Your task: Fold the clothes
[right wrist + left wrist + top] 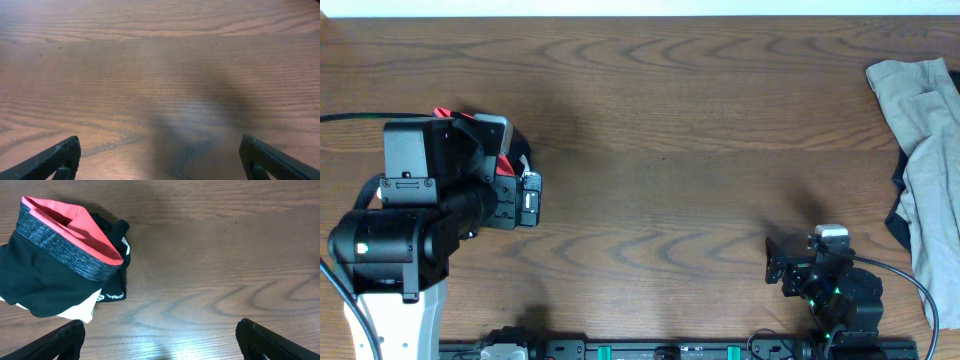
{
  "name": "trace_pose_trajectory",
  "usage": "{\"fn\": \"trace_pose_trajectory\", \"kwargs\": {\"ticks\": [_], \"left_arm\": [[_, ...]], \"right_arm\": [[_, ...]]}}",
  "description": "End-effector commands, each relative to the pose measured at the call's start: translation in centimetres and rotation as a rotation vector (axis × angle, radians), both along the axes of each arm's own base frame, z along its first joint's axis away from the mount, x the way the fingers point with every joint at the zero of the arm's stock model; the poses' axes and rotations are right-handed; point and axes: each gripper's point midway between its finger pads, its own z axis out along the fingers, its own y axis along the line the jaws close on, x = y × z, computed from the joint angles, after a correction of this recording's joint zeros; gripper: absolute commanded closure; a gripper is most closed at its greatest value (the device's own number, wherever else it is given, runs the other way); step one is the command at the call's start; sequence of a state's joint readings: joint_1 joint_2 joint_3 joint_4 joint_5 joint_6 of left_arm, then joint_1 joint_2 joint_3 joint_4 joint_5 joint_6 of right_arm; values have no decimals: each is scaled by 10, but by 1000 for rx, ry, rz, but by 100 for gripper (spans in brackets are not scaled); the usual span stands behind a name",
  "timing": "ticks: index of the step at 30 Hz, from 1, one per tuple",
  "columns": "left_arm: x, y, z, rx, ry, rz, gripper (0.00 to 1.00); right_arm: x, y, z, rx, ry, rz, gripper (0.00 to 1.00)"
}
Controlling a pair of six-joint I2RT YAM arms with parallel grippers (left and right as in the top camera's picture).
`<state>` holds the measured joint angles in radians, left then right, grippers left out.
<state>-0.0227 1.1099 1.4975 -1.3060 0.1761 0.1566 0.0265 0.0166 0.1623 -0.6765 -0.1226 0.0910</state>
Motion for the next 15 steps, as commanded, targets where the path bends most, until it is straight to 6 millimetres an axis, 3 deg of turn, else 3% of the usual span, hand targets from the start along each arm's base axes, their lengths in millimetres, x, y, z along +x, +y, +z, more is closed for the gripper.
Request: {"fn": "trace_pose_trajectory", "kwargs": {"ticks": [1,8,11,15], "left_arm": [[0,1,0,5,2,6,2],[-8,-1,7,4,-31,-1,2],[-21,1,21,8,-101,-1,2],[-30,-4,55,-20,-318,-24,2]], "right_arm": [[-1,2,0,10,-1,7,1],[-1,2,0,10,-1,7,1],[-1,2,0,10,-1,7,1],[-1,2,0,10,-1,7,1]]}}
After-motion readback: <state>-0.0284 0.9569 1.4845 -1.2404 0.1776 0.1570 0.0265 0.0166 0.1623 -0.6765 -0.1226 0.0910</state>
